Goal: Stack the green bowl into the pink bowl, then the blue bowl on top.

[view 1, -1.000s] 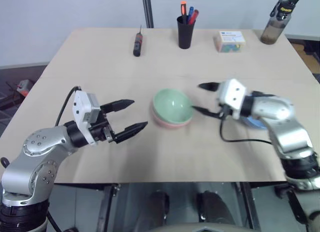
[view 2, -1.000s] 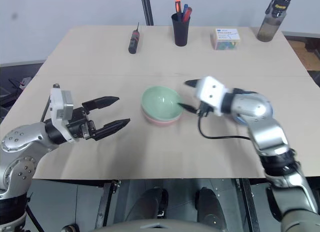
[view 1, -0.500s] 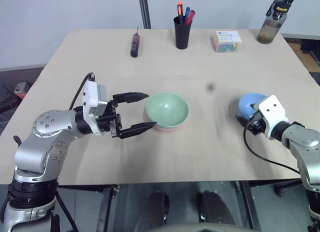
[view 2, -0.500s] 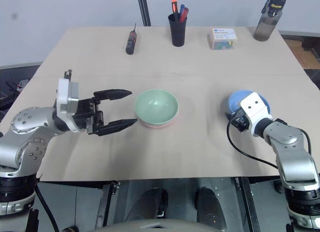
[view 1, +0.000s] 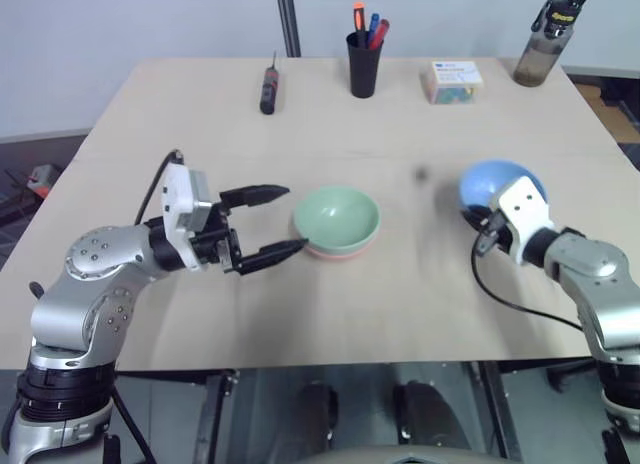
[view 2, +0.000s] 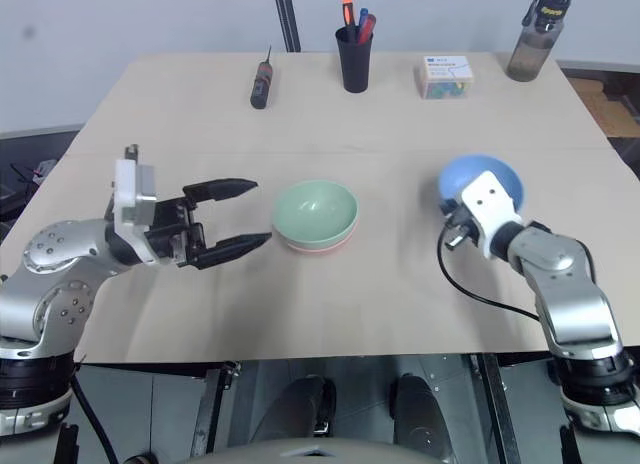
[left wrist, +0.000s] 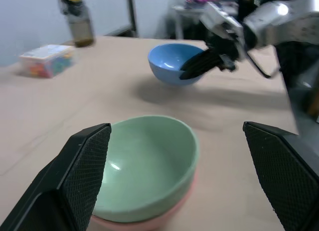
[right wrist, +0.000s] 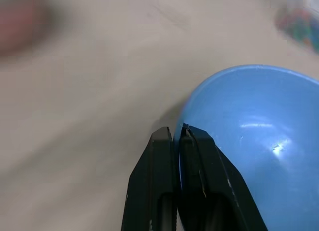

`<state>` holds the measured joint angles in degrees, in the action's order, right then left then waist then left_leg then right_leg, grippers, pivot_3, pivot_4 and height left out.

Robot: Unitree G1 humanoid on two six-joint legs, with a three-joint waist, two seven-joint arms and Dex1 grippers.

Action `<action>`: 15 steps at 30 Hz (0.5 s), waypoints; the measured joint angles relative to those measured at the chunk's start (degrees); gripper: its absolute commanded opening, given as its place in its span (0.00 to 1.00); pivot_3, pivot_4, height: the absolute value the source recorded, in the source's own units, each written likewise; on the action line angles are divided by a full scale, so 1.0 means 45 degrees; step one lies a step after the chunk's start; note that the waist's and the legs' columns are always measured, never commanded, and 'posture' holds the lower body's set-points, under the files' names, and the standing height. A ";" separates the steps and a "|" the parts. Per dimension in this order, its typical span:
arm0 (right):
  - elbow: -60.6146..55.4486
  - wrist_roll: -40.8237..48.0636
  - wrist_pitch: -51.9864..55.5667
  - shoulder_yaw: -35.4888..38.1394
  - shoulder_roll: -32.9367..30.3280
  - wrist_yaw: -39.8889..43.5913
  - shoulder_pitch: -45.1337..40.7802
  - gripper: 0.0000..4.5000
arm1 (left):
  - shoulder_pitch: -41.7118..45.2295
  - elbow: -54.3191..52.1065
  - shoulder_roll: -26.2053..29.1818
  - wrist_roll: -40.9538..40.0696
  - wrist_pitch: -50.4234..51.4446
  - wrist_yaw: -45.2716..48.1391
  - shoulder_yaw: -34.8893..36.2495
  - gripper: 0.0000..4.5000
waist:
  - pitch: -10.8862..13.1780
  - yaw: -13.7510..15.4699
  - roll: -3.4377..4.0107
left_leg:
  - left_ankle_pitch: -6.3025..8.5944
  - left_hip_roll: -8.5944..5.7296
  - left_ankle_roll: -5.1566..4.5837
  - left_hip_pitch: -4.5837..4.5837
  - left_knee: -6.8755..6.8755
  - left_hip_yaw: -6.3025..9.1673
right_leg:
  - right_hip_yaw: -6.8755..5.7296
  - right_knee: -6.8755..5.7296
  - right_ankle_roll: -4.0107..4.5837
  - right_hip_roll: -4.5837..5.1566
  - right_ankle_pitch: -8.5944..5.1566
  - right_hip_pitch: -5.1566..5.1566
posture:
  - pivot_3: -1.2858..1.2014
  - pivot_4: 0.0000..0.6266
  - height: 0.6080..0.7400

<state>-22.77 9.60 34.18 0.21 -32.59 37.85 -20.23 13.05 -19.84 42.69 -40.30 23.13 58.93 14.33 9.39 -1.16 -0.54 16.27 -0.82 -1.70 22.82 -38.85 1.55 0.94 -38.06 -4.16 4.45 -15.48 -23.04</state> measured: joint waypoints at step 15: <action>0.1616 0.2272 -0.0317 -0.3610 0.3117 0.2352 -0.3039 0.28 | -0.0625 -0.0010 -0.0621 -0.0823 -0.0256 -0.1977 0.2560 1.00 | -0.0010 0.0055 -0.0020 | -0.0003 -0.0022 0.0006 -0.0002 -0.0017 0.0038 | -0.0036 0.0000 0.0001 0.0023 0.0000 0.0005 | 0.52 0.24 1.00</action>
<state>-15.50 19.82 32.75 -16.03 -18.56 48.43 -33.91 10.24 -19.89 39.89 -44.01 21.98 50.04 25.85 9.35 -0.92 -0.63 16.25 -0.92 -1.68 22.81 -38.92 1.72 0.77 -38.06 -4.15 4.55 -15.47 -23.02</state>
